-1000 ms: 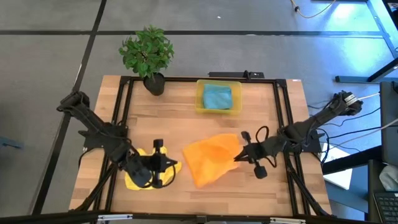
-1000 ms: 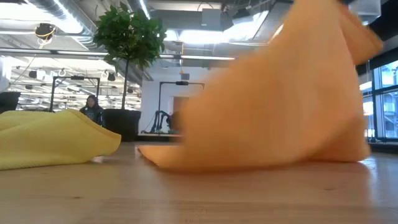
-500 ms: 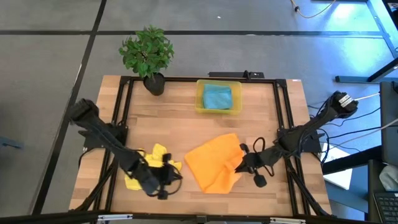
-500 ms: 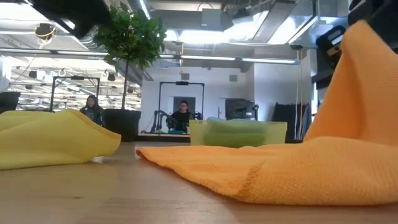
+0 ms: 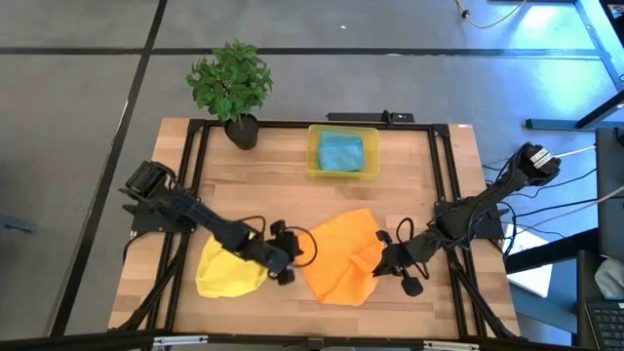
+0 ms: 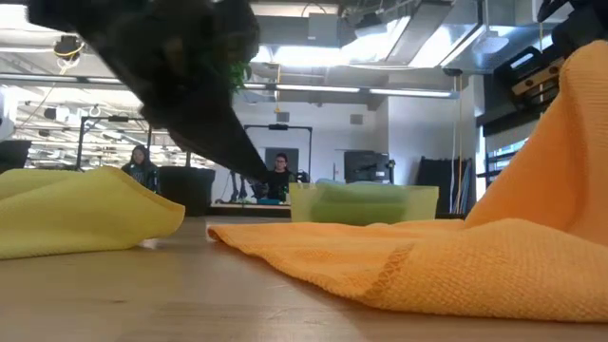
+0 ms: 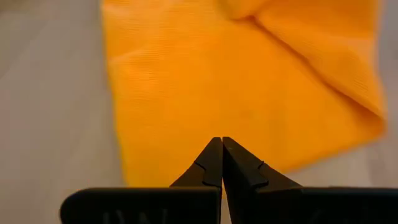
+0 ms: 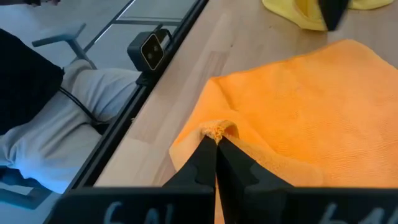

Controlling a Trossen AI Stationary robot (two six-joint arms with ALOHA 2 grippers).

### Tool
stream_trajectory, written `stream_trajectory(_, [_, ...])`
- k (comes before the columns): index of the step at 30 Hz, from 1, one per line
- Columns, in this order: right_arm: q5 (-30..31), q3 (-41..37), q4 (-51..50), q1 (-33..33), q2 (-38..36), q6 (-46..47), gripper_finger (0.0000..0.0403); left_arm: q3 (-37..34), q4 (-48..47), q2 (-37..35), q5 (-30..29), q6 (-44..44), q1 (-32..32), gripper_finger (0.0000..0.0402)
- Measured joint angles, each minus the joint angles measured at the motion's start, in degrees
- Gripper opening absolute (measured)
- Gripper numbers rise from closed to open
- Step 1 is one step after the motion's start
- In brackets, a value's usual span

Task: Fold microfiber towels
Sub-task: Fold the orange microfiber towel

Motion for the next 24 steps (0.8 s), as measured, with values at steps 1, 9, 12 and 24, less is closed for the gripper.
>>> stream_trajectory(1, [-0.02, 0.00, -0.12, 0.01, 0.00, 0.00, 0.0002, 0.00, -0.14, 0.00, 0.58, -0.09, 0.92, 0.0000])
stream_trajectory(9, [0.68, 0.02, -1.85, 0.00, 0.00, -0.02, 0.0003, 0.02, -1.27, 0.00, 7.69, -1.48, 5.38, 0.0000])
stream_trajectory(12, [0.76, 0.02, -1.91, 0.00, 0.00, -0.10, 0.0003, 0.02, -2.30, 0.02, 9.27, -1.48, 5.59, 0.0000])
stream_trajectory(24, [2.43, 0.02, -2.08, -0.02, 0.00, -1.65, 0.0003, 0.26, -4.05, 5.13, 11.48, 0.20, 5.30, 0.0000])
